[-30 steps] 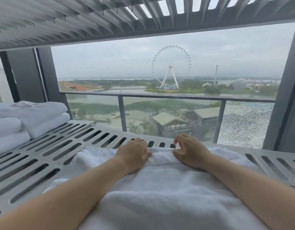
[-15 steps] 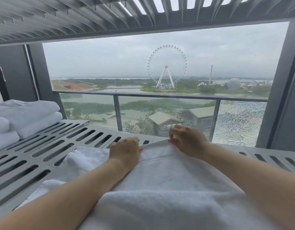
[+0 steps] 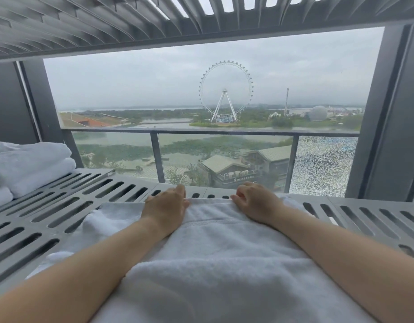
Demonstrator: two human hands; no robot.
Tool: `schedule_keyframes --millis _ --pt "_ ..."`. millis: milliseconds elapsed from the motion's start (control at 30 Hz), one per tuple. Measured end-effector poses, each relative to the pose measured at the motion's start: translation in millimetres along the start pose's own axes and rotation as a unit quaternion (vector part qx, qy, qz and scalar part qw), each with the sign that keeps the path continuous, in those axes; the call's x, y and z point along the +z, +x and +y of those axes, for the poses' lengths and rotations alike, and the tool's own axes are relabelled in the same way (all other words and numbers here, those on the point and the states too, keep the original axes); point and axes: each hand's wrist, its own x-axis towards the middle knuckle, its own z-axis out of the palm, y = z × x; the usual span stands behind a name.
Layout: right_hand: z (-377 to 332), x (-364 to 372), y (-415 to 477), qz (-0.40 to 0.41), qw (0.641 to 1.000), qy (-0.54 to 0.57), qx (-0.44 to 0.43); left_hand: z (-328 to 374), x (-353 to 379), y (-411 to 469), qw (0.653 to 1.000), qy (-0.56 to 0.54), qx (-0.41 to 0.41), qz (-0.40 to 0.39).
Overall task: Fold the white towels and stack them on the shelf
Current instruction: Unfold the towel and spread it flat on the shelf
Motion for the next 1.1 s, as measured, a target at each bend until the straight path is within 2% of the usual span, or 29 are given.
schedule_keyframes --millis 67,167,233,333,433,533,633,733,767,933,1100 --pt "-2.2 0.4 -5.9 0.0 1.0 -0.013 0.006 -1.8 -1.1 2.5 0.999 -0.021 0.011 -0.047" --pt "-3.7 1.3 -16.6 -0.014 0.999 -0.035 0.009 -1.0 -3.4 5.6 0.992 0.008 0.057 -0.115" --pt "-3.4 -1.8 -22.7 -0.024 0.998 -0.052 -0.015 3.7 -6.0 6.5 0.989 0.036 0.083 -0.114" --pt "4.6 -13.8 -26.5 -0.03 0.997 -0.032 -0.061 24.8 -11.0 8.1 0.982 0.112 0.134 -0.066" --pt "24.1 -25.0 -30.6 -0.007 0.997 -0.004 -0.073 62.6 -9.8 12.6 0.976 0.073 0.178 -0.104" --pt "39.8 -29.0 -38.3 0.016 0.999 0.034 -0.04 94.7 -0.3 27.2 0.97 0.042 0.189 -0.146" --pt "46.4 -25.9 -41.4 0.04 0.998 0.047 -0.013 110.5 17.9 37.4 0.974 -0.018 0.176 -0.138" --pt "50.7 -21.1 -39.8 0.037 0.999 0.003 0.012 111.1 33.6 35.0 0.977 -0.146 0.126 -0.09" --pt "51.1 -20.5 -40.2 0.035 0.999 -0.011 0.023 109.0 35.8 33.3 0.978 -0.158 0.111 -0.084" --pt "52.5 -20.0 -41.1 0.035 0.997 -0.035 0.051 94.7 32.7 29.7 0.988 -0.108 0.09 -0.071" --pt "52.5 -19.9 -42.2 0.091 0.996 -0.022 0.0 94.9 31.8 28.4 0.985 -0.128 0.086 -0.073"
